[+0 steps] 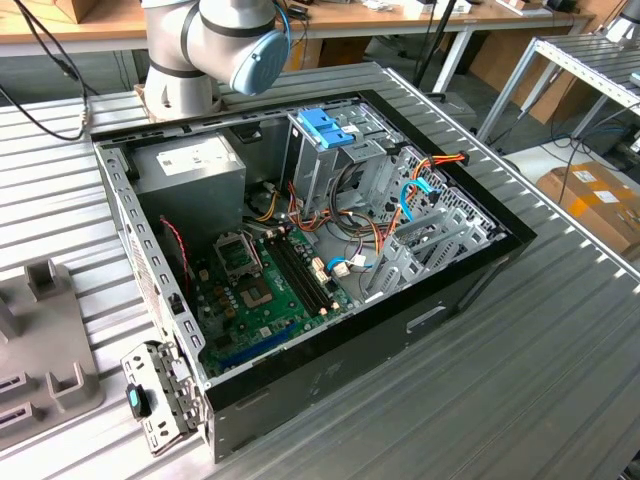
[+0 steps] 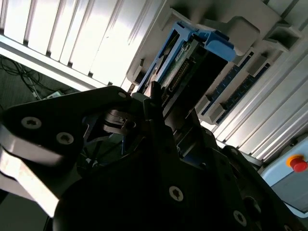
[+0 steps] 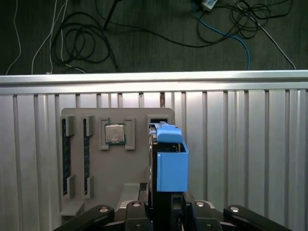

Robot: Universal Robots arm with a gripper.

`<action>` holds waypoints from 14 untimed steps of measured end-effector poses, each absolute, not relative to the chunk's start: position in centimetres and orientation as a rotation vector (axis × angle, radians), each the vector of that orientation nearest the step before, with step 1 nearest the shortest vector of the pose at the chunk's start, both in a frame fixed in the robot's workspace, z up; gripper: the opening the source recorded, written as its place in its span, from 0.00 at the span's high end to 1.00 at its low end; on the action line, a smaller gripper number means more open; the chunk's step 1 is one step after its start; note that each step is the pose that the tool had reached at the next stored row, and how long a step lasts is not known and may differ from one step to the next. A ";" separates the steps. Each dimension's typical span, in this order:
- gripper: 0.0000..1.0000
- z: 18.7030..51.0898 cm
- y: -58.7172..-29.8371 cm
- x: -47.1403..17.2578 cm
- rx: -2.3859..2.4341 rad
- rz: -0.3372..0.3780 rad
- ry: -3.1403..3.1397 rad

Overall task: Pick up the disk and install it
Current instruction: 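Pick up the disk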

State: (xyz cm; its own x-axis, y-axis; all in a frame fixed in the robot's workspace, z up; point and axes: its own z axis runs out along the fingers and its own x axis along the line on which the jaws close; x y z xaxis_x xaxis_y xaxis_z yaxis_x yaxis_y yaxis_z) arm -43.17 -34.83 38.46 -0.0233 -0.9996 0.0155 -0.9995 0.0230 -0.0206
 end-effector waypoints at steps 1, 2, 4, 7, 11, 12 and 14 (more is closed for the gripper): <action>0.65 38.7 -34.8 -43.2 -2.193 -0.040 2.244; 0.65 38.9 -34.8 -43.2 -2.193 -0.040 2.244; 0.65 38.9 -34.8 -43.2 -2.193 -0.040 2.244; 0.65 39.0 -34.8 -43.2 -2.193 -0.040 2.244; 0.65 39.0 -34.8 -43.2 -2.193 -0.040 2.244; 0.65 39.0 -34.8 -43.2 -2.193 -0.040 2.244; 0.65 39.1 -34.8 -43.2 -2.193 -0.040 2.244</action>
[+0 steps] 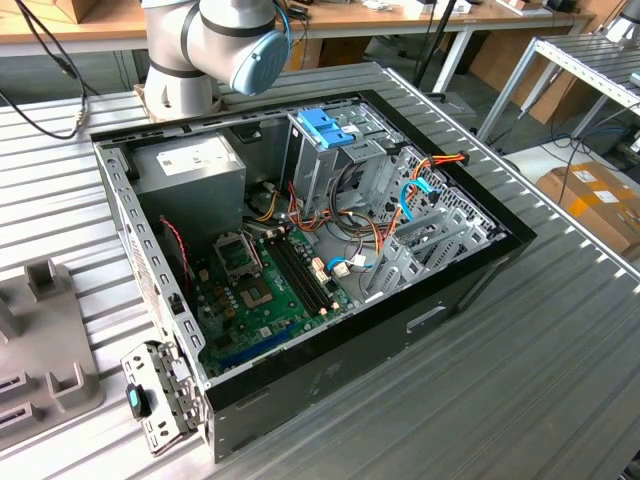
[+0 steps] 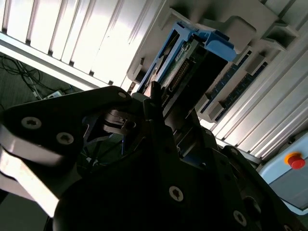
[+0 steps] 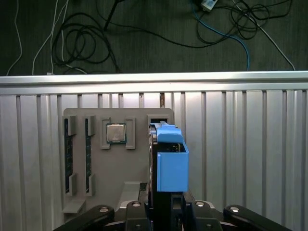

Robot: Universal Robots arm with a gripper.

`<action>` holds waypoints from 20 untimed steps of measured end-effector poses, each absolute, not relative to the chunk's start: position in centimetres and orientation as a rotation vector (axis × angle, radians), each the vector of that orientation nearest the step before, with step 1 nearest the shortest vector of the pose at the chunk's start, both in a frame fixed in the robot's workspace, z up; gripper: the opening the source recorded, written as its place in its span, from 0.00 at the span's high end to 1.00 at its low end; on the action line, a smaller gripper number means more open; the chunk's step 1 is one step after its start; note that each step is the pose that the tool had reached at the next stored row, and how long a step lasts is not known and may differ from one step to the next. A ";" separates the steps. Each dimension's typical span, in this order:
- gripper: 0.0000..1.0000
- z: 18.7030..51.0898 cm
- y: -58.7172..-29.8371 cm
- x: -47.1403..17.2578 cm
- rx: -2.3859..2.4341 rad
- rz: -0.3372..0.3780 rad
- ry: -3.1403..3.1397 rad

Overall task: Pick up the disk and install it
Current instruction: 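Pick up the disk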

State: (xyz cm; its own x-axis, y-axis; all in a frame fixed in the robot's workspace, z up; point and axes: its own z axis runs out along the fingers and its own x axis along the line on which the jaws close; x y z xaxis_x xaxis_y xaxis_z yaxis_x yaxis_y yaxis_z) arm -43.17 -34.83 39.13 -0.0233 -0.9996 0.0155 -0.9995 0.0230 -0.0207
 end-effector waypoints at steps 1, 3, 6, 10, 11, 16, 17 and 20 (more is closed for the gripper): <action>0.65 39.2 -34.8 -43.2 -2.193 -0.040 2.244; 0.65 39.2 -34.8 -43.2 -2.193 -0.040 2.244; 0.65 39.9 -34.8 -43.2 -2.193 -0.040 2.244; 0.65 40.6 -34.8 -43.2 -2.193 -0.040 2.244; 0.65 40.9 -34.8 -43.2 -2.193 -0.040 2.244; 0.65 42.7 -34.8 -43.2 -2.193 -0.040 2.244; 0.65 43.0 -34.8 -43.2 -2.193 -0.040 2.244; 0.65 44.2 -34.8 -43.2 -2.193 -0.040 2.244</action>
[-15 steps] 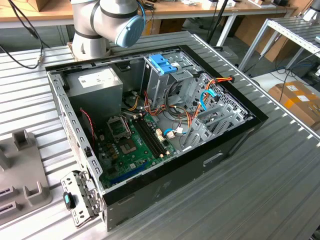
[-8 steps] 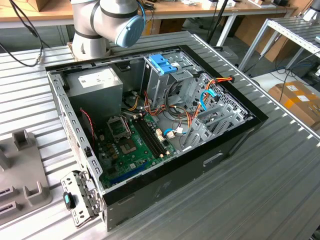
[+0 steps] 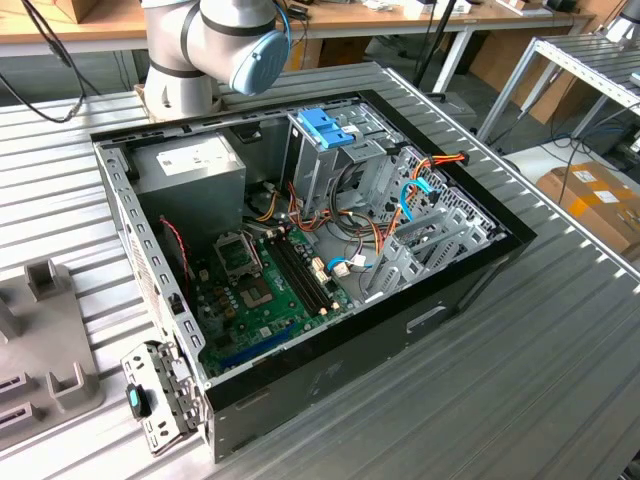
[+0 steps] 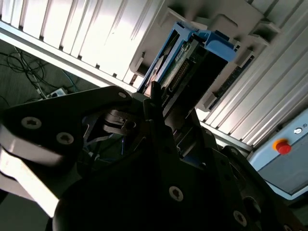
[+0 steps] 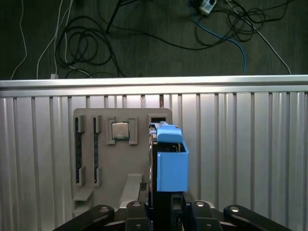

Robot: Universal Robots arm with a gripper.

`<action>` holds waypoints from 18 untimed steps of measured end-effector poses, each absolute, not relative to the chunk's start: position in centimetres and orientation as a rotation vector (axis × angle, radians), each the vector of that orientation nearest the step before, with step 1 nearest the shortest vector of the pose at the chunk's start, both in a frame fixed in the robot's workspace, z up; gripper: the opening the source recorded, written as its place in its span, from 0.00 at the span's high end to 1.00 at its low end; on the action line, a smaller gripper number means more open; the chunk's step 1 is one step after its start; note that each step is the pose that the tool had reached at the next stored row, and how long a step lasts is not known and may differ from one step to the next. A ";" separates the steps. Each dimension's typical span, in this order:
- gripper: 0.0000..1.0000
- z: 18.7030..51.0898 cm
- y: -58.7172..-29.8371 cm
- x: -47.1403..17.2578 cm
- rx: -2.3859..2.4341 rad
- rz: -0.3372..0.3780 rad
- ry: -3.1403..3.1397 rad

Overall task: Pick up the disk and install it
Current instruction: 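Pick up the disk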

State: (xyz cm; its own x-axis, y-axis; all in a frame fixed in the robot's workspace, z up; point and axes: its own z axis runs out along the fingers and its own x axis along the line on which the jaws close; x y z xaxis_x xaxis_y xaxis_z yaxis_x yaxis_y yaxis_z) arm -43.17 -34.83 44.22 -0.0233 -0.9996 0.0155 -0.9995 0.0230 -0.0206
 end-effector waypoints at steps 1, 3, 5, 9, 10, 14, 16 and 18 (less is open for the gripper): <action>0.65 44.6 -34.8 -43.2 -2.193 -0.040 2.244; 0.65 45.1 -34.8 -43.2 -2.193 -0.040 2.244; 0.65 45.7 -34.8 -43.2 -2.193 -0.040 2.244; 0.65 47.1 -34.8 -43.2 -2.193 -0.040 2.244; 0.65 47.6 -34.8 -43.2 -2.193 -0.040 2.244; 0.65 48.4 -34.8 -43.2 -2.193 -0.040 2.244; 0.65 48.7 -34.8 -43.2 -2.193 -0.040 2.244; 0.65 49.0 -34.8 -43.2 -2.193 -0.040 2.244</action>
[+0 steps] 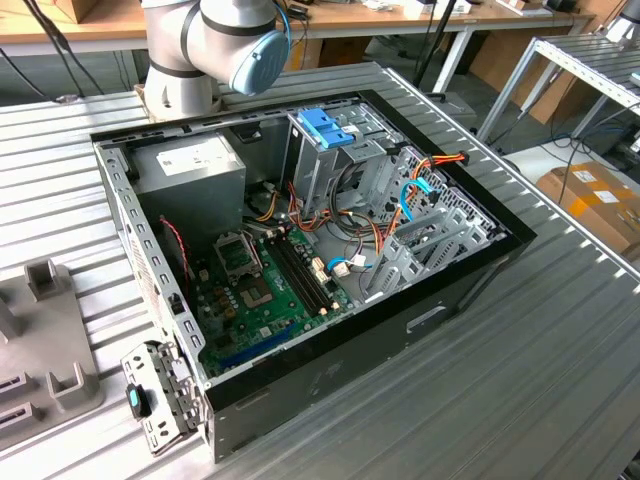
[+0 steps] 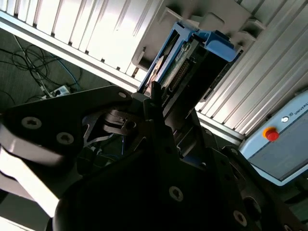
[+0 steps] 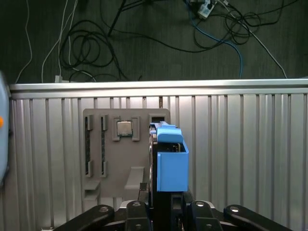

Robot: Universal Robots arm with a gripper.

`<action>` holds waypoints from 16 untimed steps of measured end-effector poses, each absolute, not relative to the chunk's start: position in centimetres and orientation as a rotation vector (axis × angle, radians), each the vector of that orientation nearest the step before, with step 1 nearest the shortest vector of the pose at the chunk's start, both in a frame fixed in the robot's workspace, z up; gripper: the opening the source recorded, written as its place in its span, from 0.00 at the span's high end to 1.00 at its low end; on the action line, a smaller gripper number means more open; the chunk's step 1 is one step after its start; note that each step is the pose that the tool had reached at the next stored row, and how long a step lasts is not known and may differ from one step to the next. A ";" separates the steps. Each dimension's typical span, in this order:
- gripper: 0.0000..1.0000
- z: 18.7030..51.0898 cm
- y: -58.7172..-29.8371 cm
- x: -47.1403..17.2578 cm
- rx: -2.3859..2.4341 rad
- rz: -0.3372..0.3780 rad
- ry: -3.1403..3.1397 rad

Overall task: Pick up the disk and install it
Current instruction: 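Pick up the disk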

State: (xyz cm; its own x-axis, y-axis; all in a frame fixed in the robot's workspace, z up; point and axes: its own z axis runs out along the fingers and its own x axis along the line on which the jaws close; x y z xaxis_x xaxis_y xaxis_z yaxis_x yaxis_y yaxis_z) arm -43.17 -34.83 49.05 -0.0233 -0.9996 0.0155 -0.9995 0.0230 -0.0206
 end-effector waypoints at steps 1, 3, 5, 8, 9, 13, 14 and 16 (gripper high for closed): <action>0.65 49.1 -34.8 -43.2 -2.193 -0.040 2.244; 0.65 49.1 -34.8 -43.2 -2.193 -0.040 2.244; 0.65 49.1 -34.8 -43.2 -2.193 -0.039 2.244; 0.65 49.1 -34.8 -43.2 -2.193 -0.040 2.244; 0.65 49.1 -34.8 -43.1 -2.193 -0.040 2.244; 0.65 49.1 -34.8 -42.7 -2.193 -0.039 2.244; 0.65 49.1 -34.8 -42.6 -2.193 -0.039 2.244; 0.65 49.1 -34.8 -42.3 -2.193 -0.039 2.244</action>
